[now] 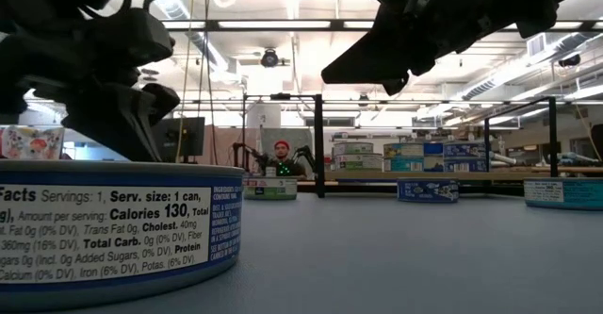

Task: Stack canned seafood by type on shelf
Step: Put the left yellow and blue tuna can on the shelf aligned with the other yellow and blue tuna can

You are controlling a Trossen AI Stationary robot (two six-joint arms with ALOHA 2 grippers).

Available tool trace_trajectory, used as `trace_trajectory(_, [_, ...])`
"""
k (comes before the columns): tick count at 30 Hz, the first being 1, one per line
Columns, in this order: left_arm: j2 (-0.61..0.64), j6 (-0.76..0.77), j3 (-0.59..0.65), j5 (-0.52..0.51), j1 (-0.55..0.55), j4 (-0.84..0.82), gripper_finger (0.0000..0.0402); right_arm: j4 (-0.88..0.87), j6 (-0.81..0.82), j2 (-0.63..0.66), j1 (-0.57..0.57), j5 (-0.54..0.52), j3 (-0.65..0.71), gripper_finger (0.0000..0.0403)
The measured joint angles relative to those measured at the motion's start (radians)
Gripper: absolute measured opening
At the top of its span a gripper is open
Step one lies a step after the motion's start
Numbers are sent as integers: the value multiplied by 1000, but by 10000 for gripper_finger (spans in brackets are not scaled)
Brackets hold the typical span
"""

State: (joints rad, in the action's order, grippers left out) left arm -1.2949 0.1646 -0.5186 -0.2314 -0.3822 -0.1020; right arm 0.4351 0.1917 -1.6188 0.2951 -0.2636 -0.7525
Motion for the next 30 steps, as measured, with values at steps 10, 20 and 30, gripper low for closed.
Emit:
trace_trajectory(10, [-5,6,0,-25,-3,7,1,3,-9,0,-13,-1,-2,4])
trace_trajectory(20, [-105,-29,-2,-40,17,135,1,-149,-61,0,-7,-23,-130,3])
trace_trajectory(30, [-110,-135,1,-44,116,337,1,-149,-64,0,-15,-28,-135,9])
